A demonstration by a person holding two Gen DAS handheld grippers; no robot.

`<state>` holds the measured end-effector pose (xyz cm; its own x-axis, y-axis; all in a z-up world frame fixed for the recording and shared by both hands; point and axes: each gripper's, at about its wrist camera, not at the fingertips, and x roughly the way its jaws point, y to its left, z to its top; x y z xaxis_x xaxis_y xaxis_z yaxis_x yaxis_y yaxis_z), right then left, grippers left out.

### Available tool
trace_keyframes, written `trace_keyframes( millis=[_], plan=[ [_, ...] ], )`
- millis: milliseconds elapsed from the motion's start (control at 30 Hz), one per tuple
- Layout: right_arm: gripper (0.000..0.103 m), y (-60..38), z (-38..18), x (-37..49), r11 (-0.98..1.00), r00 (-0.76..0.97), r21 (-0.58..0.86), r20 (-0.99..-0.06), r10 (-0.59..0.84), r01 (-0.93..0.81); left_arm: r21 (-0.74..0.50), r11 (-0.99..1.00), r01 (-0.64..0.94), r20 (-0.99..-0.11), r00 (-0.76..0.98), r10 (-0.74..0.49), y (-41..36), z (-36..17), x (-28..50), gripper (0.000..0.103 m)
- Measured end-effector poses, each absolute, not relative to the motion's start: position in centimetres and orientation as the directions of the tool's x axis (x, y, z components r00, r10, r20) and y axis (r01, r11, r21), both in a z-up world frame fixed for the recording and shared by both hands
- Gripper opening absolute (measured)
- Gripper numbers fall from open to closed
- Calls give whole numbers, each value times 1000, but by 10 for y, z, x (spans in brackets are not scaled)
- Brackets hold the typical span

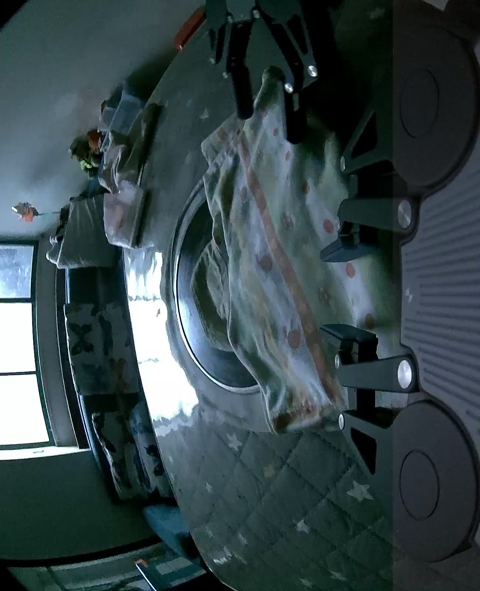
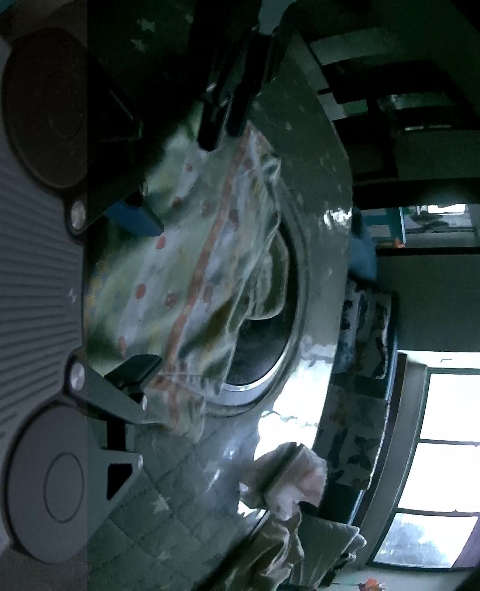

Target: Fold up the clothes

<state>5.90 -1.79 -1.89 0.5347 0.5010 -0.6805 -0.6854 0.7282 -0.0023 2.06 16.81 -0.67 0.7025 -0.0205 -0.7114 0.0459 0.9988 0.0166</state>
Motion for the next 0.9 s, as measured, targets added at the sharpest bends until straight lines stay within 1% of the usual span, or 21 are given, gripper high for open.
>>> trace_keyframes(
  millis=[133,333,533,600,767,900],
  plan=[
    [67,-16,-18,60,726,534,-11,-686,495,-687,18,999,33,-719,695,-10,174,-10,18,41],
    [65,-2,-5,67,712,548,-17,-653,523,-701,14,1000,11,-705,710,3,181,-3,19,41],
    [57,20,-20,75,676,499,-16,-688,527,-737,20,999,-32,-720,693,37,195,-9,22,41],
    [57,22,-24,77,671,489,-20,-701,519,-742,21,999,-43,-723,690,45,199,-10,23,41],
    [56,22,-13,91,683,508,-19,-684,524,-731,16,998,-55,-709,703,50,207,-2,30,41],
    [54,28,-12,109,695,506,9,-678,533,-719,5,998,-65,-707,706,50,211,1,50,40]
  ],
)
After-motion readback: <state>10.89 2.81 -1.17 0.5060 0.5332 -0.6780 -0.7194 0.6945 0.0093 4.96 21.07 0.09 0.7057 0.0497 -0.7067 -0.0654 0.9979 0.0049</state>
